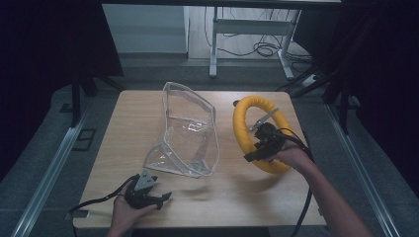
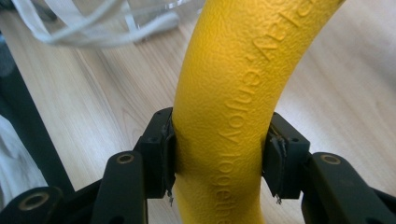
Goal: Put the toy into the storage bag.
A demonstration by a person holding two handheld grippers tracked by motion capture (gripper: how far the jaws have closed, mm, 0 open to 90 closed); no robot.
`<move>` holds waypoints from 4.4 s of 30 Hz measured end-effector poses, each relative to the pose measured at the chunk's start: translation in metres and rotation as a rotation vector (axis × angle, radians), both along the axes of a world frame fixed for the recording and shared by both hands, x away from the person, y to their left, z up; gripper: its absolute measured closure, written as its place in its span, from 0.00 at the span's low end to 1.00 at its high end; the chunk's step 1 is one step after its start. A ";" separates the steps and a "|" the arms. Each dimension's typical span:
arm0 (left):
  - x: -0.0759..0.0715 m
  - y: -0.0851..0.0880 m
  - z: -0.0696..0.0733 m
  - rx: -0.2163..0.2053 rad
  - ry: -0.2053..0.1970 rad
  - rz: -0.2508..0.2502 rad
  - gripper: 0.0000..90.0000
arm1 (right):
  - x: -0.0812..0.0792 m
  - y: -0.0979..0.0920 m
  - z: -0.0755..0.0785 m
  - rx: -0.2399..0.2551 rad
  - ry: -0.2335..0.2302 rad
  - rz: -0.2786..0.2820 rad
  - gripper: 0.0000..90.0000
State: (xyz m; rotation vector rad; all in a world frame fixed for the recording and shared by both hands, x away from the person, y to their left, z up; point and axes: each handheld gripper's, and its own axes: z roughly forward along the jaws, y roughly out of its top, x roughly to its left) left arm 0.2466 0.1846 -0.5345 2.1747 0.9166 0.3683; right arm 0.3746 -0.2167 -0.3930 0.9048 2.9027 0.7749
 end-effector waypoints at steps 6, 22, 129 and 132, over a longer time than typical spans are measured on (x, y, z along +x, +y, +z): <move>0.000 0.000 0.000 0.002 0.000 0.000 0.23 | -0.001 -0.005 0.011 0.051 -0.034 -0.017 0.57; 0.000 0.000 -0.001 0.000 -0.001 0.000 0.23 | -0.003 -0.013 0.037 0.224 -0.137 -0.036 0.57; 0.001 -0.001 -0.001 0.007 0.008 -0.006 0.23 | -0.037 0.050 0.128 0.627 -0.318 0.182 0.56; 0.001 -0.001 -0.001 0.008 0.008 -0.007 0.23 | -0.037 0.052 0.131 0.641 -0.318 0.191 0.56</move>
